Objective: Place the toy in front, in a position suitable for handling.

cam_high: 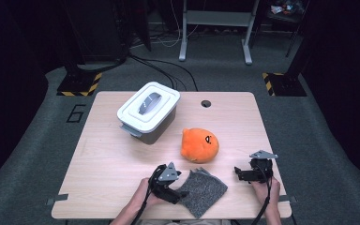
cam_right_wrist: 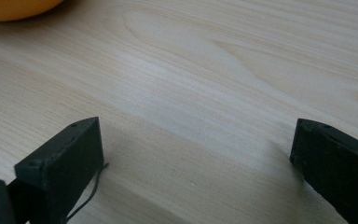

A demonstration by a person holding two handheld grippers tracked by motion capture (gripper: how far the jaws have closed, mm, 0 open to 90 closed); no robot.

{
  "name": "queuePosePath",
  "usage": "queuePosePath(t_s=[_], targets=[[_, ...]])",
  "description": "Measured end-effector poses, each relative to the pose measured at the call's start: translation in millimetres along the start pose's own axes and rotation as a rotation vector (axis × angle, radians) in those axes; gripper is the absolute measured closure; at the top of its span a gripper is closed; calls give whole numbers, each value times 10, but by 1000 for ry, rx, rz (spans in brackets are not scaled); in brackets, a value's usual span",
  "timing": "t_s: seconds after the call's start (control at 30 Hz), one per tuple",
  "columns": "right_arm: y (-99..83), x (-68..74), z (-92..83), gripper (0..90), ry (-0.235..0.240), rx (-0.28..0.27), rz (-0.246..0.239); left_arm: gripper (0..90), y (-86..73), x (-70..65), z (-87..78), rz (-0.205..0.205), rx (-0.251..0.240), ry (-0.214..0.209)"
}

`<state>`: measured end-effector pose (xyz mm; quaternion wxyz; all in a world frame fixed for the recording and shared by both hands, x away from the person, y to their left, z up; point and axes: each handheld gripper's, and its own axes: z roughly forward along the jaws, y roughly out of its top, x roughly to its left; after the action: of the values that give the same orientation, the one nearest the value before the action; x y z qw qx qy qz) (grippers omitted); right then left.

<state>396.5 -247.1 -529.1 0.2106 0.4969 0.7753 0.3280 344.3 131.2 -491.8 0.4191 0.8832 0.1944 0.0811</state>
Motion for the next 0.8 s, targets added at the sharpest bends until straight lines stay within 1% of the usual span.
queuePosePath(t_s=[0.03,0.1,0.23,0.27,0.37,0.43,0.47,0.5,0.53,0.57,0.6,0.63,0.67,0.7,0.73,0.77,0.8], targets=[[0,1,0,16,0,0,1,201,-34,22,-36,-9,2,9],[0,0,0,16,0,0,0,183,-116,74,-119,-30,4,42],[0,0,1,15,0,0,1,156,-257,165,-240,-77,-2,80],[0,0,1,15,-1,0,2,154,-296,187,-273,-94,-13,78],[0,0,2,15,0,0,2,147,-351,216,-347,-116,-25,109],[0,-1,2,15,0,-1,2,145,-385,243,-398,-117,-24,138],[1,0,2,15,0,-1,3,145,-401,252,-412,-130,-25,141],[1,0,2,15,0,0,4,132,-448,288,-461,-138,-26,178],[1,0,2,15,0,0,4,130,-448,288,-461,-138,-26,178],[1,0,3,11,-1,0,3,125,-482,310,-492,-153,-27,186],[1,0,3,11,-1,0,3,125,-503,324,-512,-155,-26,202],[1,5,1,10,-2,4,9,120,-545,342,-536,-170,-21,224],[1,4,2,10,-2,3,8,116,-593,370,-568,-171,-10,248],[1,4,1,10,-2,3,9,103,-627,381,-583,-191,-16,254],[1,4,1,10,-2,3,8,100,-663,399,-602,-202,-17,265],[1,4,2,10,-2,3,9,98,-762,449,-645,-232,-12,290],[1,4,1,11,-1,2,9,94,-762,449,-645,-232,-12,290]])
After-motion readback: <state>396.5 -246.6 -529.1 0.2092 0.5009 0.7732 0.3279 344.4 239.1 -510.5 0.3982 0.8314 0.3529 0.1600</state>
